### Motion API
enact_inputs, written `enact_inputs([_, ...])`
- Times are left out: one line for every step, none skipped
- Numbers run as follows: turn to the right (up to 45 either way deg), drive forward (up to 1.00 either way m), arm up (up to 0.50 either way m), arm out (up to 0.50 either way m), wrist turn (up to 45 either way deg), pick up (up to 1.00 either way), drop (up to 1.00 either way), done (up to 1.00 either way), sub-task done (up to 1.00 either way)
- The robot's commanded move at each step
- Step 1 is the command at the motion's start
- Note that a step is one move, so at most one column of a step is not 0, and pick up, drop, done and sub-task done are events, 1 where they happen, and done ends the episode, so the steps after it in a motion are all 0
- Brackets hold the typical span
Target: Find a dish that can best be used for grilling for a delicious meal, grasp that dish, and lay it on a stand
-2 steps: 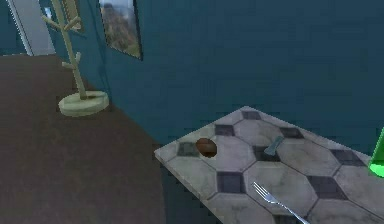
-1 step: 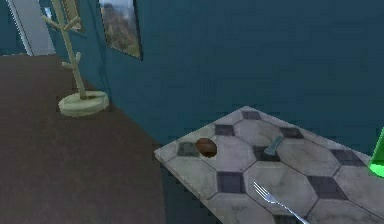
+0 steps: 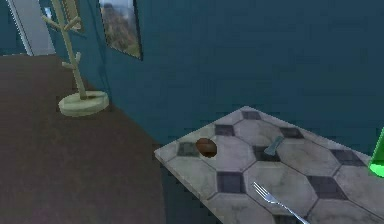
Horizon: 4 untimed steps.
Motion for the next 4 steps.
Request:
enact_inputs([0.0, 0.00, 0.00, 0.00, 45.0, 0.00, 0.00, 0.00, 0.00])
enact_inputs([0.0, 0.00, 0.00, 0.00, 45.0, 0.00, 0.00, 0.00, 0.00])
enact_inputs([0.0, 0.00, 0.00, 0.00, 45.0, 0.00, 0.00, 0.00, 0.00])
enact_inputs([0.0, 0.00, 0.00, 0.00, 33.0, 0.00, 0.00, 0.00, 0.00])
